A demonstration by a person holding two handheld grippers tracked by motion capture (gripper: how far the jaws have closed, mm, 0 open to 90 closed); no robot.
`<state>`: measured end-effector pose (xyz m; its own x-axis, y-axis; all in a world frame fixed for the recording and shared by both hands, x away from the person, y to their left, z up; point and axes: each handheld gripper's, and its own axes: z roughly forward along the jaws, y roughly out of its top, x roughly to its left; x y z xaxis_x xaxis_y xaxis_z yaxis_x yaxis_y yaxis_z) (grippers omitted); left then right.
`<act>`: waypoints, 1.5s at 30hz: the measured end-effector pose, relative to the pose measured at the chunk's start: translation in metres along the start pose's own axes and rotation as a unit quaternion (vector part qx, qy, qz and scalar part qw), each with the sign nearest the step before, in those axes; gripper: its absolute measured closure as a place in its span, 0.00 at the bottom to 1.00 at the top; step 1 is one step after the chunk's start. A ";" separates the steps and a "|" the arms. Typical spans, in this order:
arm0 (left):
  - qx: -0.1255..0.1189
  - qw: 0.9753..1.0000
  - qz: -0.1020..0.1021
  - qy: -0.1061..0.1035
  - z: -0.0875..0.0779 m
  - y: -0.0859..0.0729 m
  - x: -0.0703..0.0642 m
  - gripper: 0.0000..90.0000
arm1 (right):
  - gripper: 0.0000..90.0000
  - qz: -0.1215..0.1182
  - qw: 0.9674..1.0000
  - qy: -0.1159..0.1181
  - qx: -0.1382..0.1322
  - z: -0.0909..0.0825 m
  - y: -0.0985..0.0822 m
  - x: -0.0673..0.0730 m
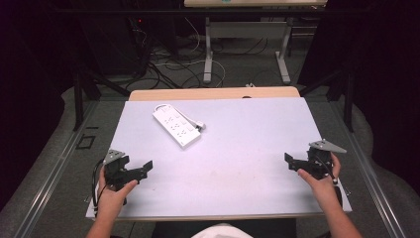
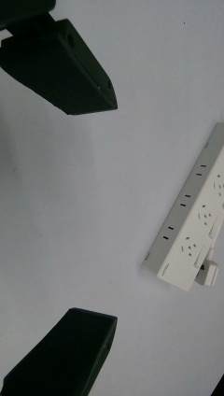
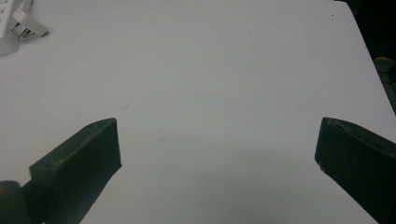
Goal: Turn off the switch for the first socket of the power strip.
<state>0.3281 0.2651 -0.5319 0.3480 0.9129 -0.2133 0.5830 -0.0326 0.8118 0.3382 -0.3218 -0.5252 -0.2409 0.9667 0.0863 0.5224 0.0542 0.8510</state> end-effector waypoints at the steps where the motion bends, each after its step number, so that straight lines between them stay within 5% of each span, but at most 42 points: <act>1: -0.001 1.000 0.000 0.002 0.001 0.000 0.000 0.01 | 0.00 0.003 1.000 -0.008 -0.014 0.002 -0.002 -0.002; 27: -0.014 0.999 0.026 0.017 0.001 -0.005 -0.019 0.03 | 0.05 -0.006 1.000 -0.004 -0.021 0.002 -0.001 0.001; 38: -0.002 0.997 0.081 0.008 0.008 -0.007 -0.044 0.16 | 0.06 0.002 1.000 0.000 -0.021 0.006 -0.003 -0.001; 45: 0.002 0.996 0.093 0.012 0.008 -0.007 -0.048 0.21 | 0.06 0.001 1.000 0.006 -0.016 0.007 -0.003 -0.002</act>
<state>0.3128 0.2179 -0.5317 0.4331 0.9001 -0.0474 0.5139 -0.2034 0.8334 0.3429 -0.3217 -0.5319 -0.2496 0.9638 0.0933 0.4961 0.0445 0.8671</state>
